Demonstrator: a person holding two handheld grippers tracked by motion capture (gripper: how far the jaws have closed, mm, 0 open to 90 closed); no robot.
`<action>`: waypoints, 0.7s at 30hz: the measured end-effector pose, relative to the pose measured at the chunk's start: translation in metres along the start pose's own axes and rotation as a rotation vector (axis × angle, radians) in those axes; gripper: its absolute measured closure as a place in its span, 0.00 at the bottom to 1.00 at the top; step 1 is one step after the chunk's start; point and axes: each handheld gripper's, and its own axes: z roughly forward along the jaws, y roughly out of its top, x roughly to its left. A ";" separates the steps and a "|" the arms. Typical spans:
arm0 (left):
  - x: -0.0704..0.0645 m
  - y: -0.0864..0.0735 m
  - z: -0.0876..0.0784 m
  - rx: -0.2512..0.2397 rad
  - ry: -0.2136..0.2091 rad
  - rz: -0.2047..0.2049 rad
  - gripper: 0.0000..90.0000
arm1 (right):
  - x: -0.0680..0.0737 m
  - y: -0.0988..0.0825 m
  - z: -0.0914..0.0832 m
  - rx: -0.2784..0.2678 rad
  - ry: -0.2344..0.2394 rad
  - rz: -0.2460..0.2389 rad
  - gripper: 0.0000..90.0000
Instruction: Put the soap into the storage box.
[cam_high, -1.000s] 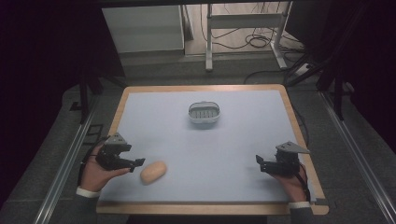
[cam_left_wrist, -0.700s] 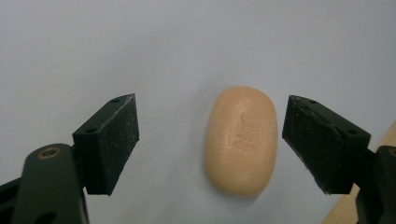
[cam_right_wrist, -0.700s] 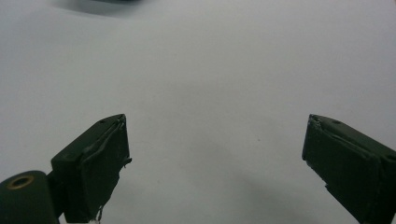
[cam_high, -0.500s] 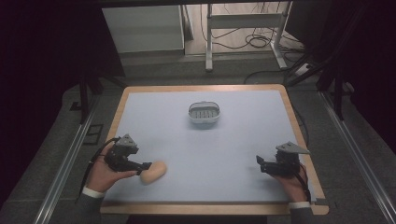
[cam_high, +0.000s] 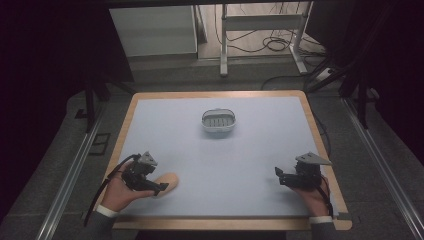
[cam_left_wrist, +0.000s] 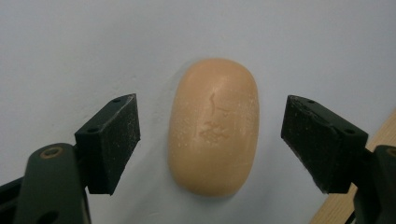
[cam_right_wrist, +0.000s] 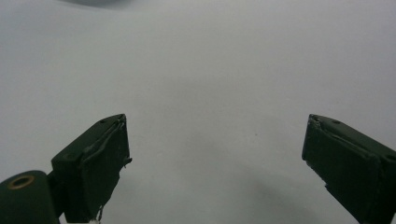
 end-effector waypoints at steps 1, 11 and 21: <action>0.000 0.000 0.001 0.007 0.000 0.002 0.22 | 0.000 0.000 0.000 0.002 -0.003 0.000 0.08; -0.003 0.001 0.014 0.061 0.000 0.009 0.24 | -0.001 -0.002 0.002 0.009 -0.008 -0.004 0.08; -0.006 0.002 0.028 0.125 -0.010 0.030 0.25 | -0.001 -0.003 0.003 0.015 -0.012 -0.003 0.08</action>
